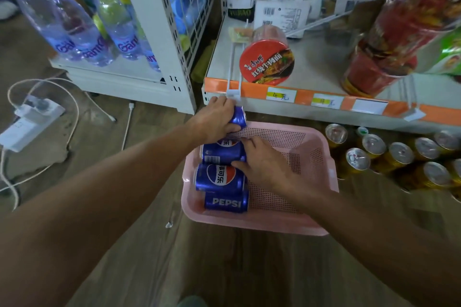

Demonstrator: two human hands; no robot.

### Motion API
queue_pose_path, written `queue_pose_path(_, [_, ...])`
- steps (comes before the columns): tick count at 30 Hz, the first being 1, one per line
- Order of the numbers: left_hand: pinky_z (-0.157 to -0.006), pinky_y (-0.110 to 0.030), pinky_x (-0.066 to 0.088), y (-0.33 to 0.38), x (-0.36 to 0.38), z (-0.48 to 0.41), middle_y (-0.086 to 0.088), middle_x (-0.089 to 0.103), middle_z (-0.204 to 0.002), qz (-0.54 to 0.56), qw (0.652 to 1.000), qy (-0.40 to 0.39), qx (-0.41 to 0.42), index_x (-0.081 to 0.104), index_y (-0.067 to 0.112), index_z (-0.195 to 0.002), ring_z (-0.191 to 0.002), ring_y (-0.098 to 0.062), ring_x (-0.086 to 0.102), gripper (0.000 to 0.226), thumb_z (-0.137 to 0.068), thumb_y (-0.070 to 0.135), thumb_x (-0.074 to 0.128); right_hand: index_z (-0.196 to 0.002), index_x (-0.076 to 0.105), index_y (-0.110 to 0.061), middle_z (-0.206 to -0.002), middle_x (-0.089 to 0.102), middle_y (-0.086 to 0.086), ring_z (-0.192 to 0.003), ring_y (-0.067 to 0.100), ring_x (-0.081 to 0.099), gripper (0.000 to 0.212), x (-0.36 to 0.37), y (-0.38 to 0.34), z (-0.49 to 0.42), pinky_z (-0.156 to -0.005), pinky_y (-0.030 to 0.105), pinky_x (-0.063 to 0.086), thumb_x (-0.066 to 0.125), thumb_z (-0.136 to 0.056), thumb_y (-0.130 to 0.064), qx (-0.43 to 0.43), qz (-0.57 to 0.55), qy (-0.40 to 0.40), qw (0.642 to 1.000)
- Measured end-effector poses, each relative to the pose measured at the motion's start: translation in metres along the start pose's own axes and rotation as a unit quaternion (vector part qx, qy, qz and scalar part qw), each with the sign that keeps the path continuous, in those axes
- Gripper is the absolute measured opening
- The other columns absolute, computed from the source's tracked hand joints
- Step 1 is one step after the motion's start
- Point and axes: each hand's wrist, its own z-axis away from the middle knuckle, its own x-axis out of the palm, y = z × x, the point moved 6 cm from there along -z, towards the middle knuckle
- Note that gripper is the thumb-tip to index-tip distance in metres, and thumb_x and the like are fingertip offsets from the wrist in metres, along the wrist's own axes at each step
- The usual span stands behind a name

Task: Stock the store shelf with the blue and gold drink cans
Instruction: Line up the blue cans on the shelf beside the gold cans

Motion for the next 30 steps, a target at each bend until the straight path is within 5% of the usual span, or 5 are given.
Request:
queue_pose_path(8, [-0.107, -0.045, 0.040, -0.014, -0.013, 0.002, -0.008, 0.037, -0.145, 0.083, 0.996, 0.012, -0.042, 0.032, 0.021, -0.151, -0.133, -0.025, 0.036, 0.073, -0.092, 0.044, 0.068, -0.135, 0.049, -0.030, -0.126, 0.053, -0.005, -0.116, 0.013, 0.053, 0.063, 0.007, 0.010, -0.021, -0.097, 0.040, 0.052, 0.073, -0.080, -0.050, 0.026, -0.122, -0.088, 0.988])
queue_pose_path(14, [-0.079, -0.031, 0.046, -0.003, -0.019, 0.006, -0.009, 0.060, -0.122, 0.133, 0.991, 0.015, -0.018, 0.036, 0.015, -0.144, -0.099, -0.021, 0.061, 0.061, -0.095, 0.040, 0.065, -0.126, 0.052, -0.026, -0.116, 0.059, -0.012, -0.103, 0.007, 0.058, 0.060, -0.029, 0.017, -0.016, -0.081, 0.025, 0.050, 0.082, -0.075, -0.039, 0.048, -0.202, -0.030, 0.978])
queue_pose_path(19, [-0.091, -0.035, 0.051, 0.017, -0.020, 0.016, -0.001, 0.055, -0.123, 0.189, 0.981, 0.041, -0.015, 0.043, 0.019, -0.135, -0.106, -0.015, 0.055, 0.054, -0.093, 0.045, 0.066, -0.125, 0.051, -0.028, -0.126, 0.053, -0.004, -0.107, 0.011, 0.058, 0.061, -0.065, 0.040, -0.006, -0.084, 0.027, 0.052, 0.083, -0.073, -0.026, 0.080, -0.295, 0.031, 0.952])
queue_pose_path(27, [-0.082, -0.056, 0.060, 0.050, -0.019, 0.025, -0.003, 0.073, -0.096, 0.459, 0.882, 0.035, -0.101, 0.055, 0.040, -0.114, -0.083, -0.025, 0.074, 0.044, -0.083, 0.070, 0.064, -0.122, 0.058, -0.011, -0.114, 0.071, 0.007, -0.103, 0.027, 0.070, 0.052, -0.114, 0.084, 0.011, -0.084, 0.037, 0.058, 0.082, -0.076, -0.016, 0.129, -0.555, 0.094, 0.817])
queue_pose_path(30, [-0.089, -0.054, 0.059, 0.069, -0.017, 0.015, -0.002, 0.076, -0.103, 0.550, 0.827, 0.036, -0.110, 0.053, 0.036, -0.124, -0.090, -0.023, 0.076, 0.039, -0.092, 0.055, 0.064, -0.123, 0.058, -0.008, -0.112, 0.071, 0.013, -0.094, 0.027, 0.070, 0.050, -0.126, 0.090, 0.016, -0.078, 0.039, 0.059, 0.079, -0.079, -0.014, 0.129, -0.625, 0.104, 0.762])
